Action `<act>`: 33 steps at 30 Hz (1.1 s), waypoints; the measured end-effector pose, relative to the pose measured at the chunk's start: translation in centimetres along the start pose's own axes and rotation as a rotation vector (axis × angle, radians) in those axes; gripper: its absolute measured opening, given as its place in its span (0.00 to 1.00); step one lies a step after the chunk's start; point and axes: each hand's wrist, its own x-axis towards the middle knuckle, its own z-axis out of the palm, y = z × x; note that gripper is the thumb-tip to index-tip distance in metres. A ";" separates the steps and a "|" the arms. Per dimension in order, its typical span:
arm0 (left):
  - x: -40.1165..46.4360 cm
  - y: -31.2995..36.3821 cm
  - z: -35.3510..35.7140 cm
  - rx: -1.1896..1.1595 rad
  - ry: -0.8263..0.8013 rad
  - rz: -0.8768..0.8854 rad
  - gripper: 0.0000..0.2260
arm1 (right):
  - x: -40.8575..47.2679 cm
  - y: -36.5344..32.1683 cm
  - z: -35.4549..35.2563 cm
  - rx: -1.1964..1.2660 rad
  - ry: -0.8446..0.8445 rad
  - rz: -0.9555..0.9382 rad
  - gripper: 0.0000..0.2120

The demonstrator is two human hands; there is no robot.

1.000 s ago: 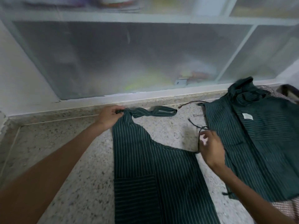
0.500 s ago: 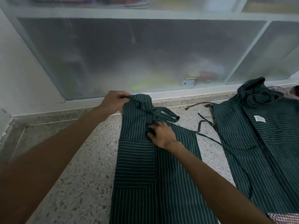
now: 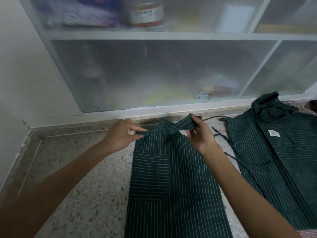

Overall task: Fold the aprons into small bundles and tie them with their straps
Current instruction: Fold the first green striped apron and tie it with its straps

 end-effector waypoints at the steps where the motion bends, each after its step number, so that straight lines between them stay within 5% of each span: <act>1: -0.9 0.2 0.4 -0.033 0.032 0.001 0.13 | -1.8 -0.4 -0.5 -0.010 -0.007 -0.008 0.04; 5: -6.2 1.5 3.2 -0.363 0.113 -0.152 0.14 | -9.4 0.1 -4.5 -0.124 -0.030 0.091 0.03; 11: -14.9 0.9 9.5 -1.061 0.099 -0.579 0.09 | -18.2 7.2 -14.9 -0.278 -0.015 0.512 0.15; 14: -18.3 -0.2 12.6 -1.135 0.054 -0.749 0.08 | -20.6 9.6 -19.1 -0.565 -0.082 0.742 0.17; 16: -19.4 -0.8 13.8 -1.097 0.054 -0.859 0.14 | -20.6 9.1 -20.7 -0.964 -0.176 0.834 0.17; 19: -20.5 -1.1 14.7 -0.832 0.003 -0.881 0.22 | -19.6 7.4 -20.5 -1.557 -0.249 0.683 0.17; 24: -21.1 -1.4 15.6 -0.404 -0.075 -0.760 0.21 | -16.1 11.2 -16.2 -1.780 -0.166 -0.044 0.20; 28: -20.7 -2.4 15.4 -0.314 -0.105 -0.708 0.15 | -12.4 16.3 -15.4 -1.692 -0.008 0.030 0.21; 33: -20.9 -1.7 15.1 -0.541 -0.175 -0.751 0.27 | -12.7 15.8 -15.0 -1.354 0.050 0.061 0.11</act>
